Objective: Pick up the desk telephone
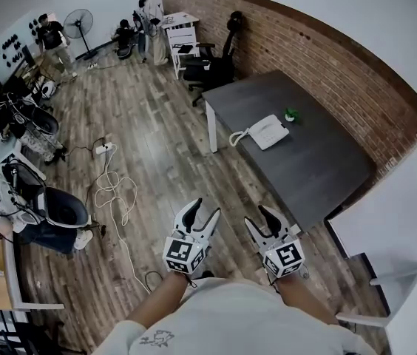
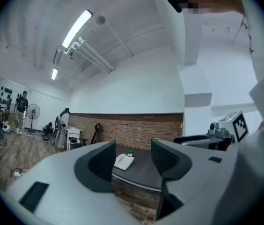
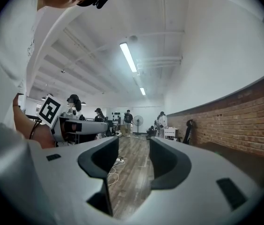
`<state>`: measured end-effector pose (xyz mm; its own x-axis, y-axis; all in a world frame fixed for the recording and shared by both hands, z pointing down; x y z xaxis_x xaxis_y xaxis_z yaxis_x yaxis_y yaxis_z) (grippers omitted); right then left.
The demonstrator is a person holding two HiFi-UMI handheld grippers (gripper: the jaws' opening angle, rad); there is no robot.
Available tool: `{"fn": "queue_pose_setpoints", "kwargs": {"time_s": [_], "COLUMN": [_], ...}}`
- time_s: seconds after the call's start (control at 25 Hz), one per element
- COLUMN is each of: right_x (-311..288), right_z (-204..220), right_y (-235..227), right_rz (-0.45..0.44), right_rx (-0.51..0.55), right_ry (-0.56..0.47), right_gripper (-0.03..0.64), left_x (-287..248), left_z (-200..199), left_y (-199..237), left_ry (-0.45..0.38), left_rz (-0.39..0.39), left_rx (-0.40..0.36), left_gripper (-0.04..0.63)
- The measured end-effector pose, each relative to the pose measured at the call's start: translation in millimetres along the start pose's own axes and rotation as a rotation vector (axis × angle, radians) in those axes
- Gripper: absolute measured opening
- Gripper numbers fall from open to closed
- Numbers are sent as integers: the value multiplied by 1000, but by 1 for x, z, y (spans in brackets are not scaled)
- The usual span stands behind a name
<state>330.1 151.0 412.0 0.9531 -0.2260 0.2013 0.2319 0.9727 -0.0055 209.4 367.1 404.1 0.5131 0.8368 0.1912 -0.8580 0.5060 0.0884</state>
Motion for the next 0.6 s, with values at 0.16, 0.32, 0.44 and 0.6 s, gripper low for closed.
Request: {"fn": "queue_pose_setpoints", "kwargs": {"time_s": [0.16,0.32,0.44,0.6], "right_x": [-44,-82,-104,-123], "right_z": [2,15,27,34], "right_y": [15,30,37,37], "right_rz": [-1,-32,-56,-64], "right_rx": [26,20,8,0], "right_ry": [12,27,48,62], "right_gripper": [219,219,219,218], "left_x": [-1,0,0,-2], "left_z": [-10,-9,-4,-1], "left_y": [45,85,110,129], "left_ry": [-5,5,6,5], "left_rz": [5,-5,-26,-33], "left_rx": [-5,-2,10,24], "left_gripper": [256,262,264,264]}}
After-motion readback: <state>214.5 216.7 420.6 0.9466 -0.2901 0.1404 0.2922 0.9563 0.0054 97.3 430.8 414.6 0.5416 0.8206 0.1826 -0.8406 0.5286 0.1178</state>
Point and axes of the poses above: the fingertips, and each gripper's own axes: x backward along the fingers, y to its left, z out of its underside, the point moved 10 cm from there along x, backward along the fingers, and after that the axes turned 12 degrees about -y, right-handed, at the moved point
